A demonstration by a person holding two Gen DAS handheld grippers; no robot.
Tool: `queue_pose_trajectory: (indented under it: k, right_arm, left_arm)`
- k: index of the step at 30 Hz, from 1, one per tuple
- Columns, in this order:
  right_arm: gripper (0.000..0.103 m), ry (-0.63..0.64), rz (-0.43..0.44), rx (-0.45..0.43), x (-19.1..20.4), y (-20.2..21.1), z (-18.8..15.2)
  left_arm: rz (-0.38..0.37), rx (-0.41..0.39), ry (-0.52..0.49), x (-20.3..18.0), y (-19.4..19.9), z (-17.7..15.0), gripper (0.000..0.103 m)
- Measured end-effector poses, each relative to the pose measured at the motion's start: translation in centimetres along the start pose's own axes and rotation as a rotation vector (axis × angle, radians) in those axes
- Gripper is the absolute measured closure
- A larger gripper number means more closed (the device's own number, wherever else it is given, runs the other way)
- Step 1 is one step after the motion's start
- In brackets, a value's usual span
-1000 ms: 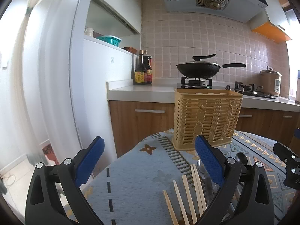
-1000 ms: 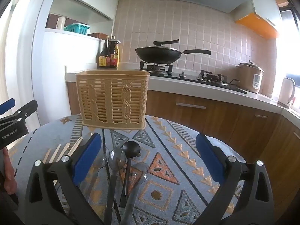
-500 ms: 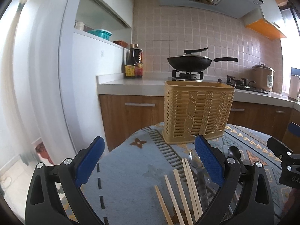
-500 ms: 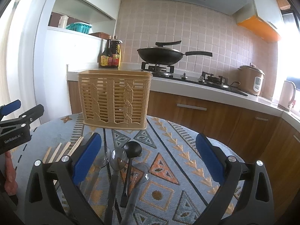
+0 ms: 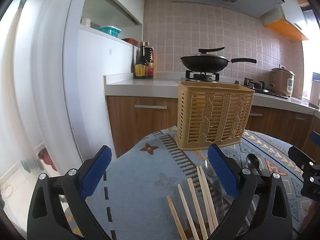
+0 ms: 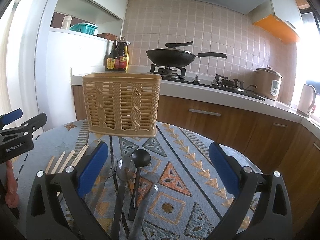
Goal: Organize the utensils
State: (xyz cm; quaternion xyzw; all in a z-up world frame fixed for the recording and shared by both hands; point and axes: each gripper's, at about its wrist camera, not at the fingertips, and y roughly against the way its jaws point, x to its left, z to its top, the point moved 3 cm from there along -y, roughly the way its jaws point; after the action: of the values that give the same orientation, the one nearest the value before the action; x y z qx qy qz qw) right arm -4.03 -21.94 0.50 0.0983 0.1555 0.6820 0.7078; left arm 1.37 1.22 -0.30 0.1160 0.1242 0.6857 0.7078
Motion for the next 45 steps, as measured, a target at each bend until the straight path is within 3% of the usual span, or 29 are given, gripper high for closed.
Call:
queue_pose_trajectory:
  k: [38, 40, 42, 45]
  right_arm:
    - [0.007, -0.004, 0.002, 0.010, 0.0, -0.1, -0.4]
    - [0.007, -0.020, 0.014, 0.018, -0.4, -0.2, -0.2]
    - [0.007, -0.066, 0.022, 0.035, -1.2, -0.3, 0.0]
    - [0.007, -0.126, 0.052, 0.103, -2.3, -0.7, 0.6]
  left_arm:
    - [0.012, 0.007, 0.007, 0.0, -0.1, 0.1, 0.009]
    - [0.035, 0.032, 0.010, 0.1, -0.4, 0.4, 0.009]
    - [0.000, 0.071, 0.031, 0.5, -0.9, 0.8, 0.009]
    - [-0.075, 0.198, 0.083, 1.7, -2.1, 1.5, 0.011]
